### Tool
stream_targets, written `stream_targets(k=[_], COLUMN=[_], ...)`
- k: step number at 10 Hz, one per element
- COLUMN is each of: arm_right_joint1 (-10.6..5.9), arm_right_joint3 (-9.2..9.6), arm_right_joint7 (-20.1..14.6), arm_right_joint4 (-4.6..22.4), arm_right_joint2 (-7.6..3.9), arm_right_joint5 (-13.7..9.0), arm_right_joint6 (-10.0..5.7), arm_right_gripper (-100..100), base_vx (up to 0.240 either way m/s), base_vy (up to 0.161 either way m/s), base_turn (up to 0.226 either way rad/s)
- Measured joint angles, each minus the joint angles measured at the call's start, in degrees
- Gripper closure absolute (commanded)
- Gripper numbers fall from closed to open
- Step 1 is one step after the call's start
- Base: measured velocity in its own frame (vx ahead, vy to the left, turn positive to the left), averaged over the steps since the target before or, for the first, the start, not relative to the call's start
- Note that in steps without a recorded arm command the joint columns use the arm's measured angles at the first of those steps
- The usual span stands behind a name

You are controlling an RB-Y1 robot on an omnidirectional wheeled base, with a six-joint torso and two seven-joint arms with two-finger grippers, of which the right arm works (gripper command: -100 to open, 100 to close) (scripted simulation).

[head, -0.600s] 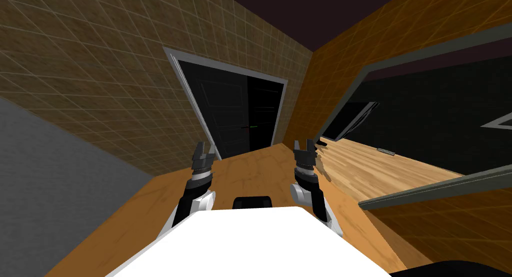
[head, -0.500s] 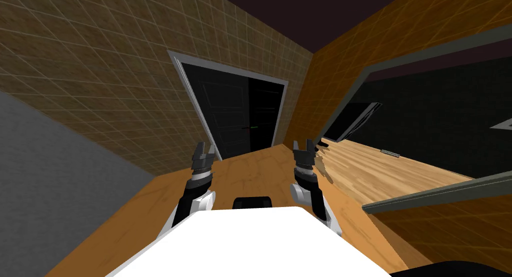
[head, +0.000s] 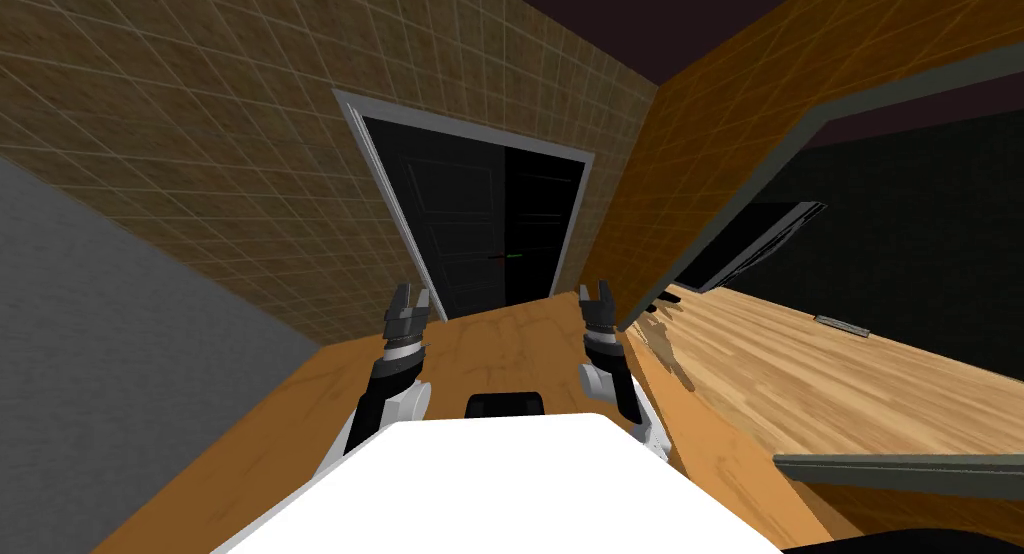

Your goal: Pull the door open

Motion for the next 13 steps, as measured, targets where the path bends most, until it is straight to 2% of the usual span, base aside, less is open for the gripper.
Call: stream_targets(k=[4, 6, 8, 12, 13], arm_right_joint1=[-2.84, -3.97, -5.66, -8.31, -8.91], arm_right_joint3=[-1.01, -1.5, -2.44, -3.85, -4.0], arm_right_joint7=[-1.68, -2.51, -3.74, -5.92, -6.23], arm_right_joint4=[5.09, 7.89, 10.48, 16.15, 17.37], arm_right_joint2=[-0.63, -0.88, -1.48, -2.25, -2.16], arm_right_joint5=[1.88, 2.72, 3.53, 5.23, 5.7], arm_right_joint6=[1.97, 2.24, 3.5, 4.95, 5.25], arm_right_gripper=[-100, -100, -100, -100, -100], base_vx=[0.13, 0.134, 0.138, 0.136, 0.101], base_vy=[-0.001, -0.015, -0.019, -0.015, -0.012], base_turn=[0.103, 0.124, 0.115, 0.111, 0.09])
